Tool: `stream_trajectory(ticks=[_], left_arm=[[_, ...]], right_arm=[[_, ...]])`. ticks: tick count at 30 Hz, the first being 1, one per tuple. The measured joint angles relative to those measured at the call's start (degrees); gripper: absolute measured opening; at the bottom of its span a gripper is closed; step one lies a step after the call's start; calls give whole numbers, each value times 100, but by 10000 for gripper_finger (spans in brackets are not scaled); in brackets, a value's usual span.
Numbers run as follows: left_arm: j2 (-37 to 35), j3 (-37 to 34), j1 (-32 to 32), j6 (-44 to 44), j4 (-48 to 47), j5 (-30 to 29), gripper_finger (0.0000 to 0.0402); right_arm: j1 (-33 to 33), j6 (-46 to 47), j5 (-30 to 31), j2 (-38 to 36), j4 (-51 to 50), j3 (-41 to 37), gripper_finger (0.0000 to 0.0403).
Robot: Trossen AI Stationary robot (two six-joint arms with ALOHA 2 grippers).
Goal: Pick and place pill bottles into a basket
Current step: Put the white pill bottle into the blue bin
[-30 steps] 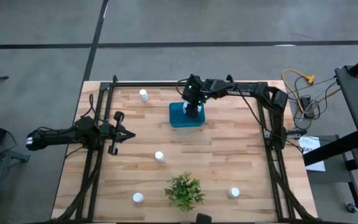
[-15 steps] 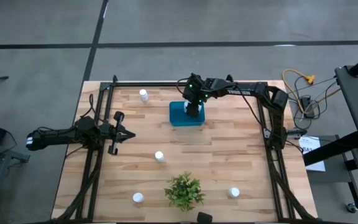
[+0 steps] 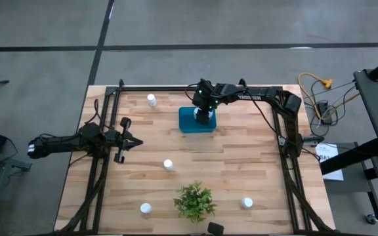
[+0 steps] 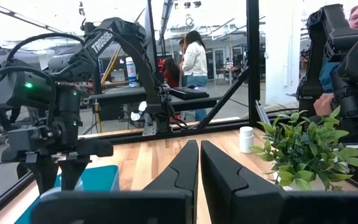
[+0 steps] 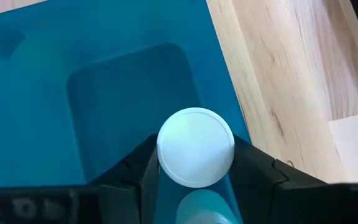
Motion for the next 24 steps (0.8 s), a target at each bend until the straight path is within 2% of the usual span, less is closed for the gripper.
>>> stream_trajectory(ticks=[9, 17, 24], left_arm=[[0, 0, 2, 0, 0, 1, 2], [0, 0, 2, -1, 0, 2, 2], [0, 0, 0, 0, -1, 0, 2]], right_arm=[[-2, 0, -4, 2, 2, -2, 144], [-4, 17, 10, 11, 23, -4, 239], [-4, 20, 11, 11, 149, -4, 248]])
